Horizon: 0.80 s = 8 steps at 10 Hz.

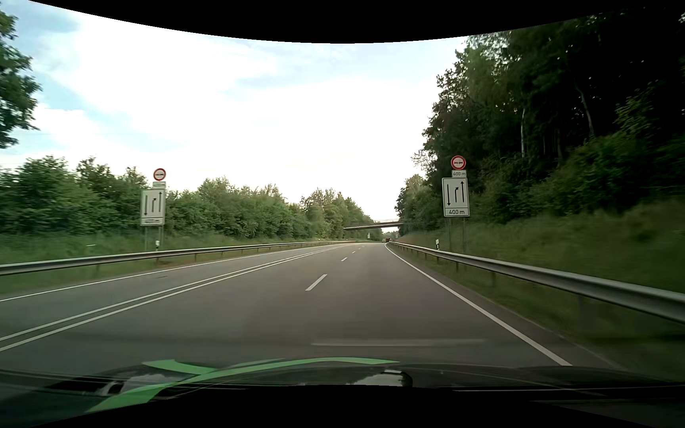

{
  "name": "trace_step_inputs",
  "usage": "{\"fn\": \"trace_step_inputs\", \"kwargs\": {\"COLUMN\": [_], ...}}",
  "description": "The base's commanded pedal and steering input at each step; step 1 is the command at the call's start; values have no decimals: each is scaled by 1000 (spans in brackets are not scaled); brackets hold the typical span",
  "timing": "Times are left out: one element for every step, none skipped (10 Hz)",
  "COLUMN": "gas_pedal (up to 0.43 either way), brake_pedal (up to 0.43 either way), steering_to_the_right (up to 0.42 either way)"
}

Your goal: Follow the waypoints while adhering to traffic rules and regulations

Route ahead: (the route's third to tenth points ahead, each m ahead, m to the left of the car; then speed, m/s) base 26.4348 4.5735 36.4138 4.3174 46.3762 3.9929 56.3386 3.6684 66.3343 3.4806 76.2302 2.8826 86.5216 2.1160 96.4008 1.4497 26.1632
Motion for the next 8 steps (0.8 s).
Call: {"fn": "trace_step_inputs", "kwargs": {"gas_pedal": [390, 390, 390, 390, 390, 390, 390, 390], "brake_pedal": [0, 0, 0, 0, 0, 0, 0, 0], "steering_to_the_right": [4, 5, 4, 5, 4, 4, 4, 4]}}
